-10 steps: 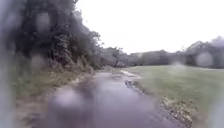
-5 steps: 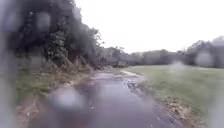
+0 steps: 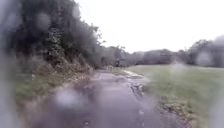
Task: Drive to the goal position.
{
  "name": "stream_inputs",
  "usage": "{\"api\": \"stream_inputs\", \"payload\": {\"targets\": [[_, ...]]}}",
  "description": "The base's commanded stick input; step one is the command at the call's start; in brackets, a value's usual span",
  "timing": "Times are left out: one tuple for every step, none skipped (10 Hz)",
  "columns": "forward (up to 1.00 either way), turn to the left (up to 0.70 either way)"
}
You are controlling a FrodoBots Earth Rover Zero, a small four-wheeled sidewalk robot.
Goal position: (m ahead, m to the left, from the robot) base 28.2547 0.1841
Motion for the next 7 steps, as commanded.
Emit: {"api": "stream_inputs", "payload": {"targets": [[0.85,0.02],[0.85,0.02],[0.85,0.02],[0.85,0.02],[0.85,-0.27],[0.85,-0.34],[0.85,-0.34]]}}
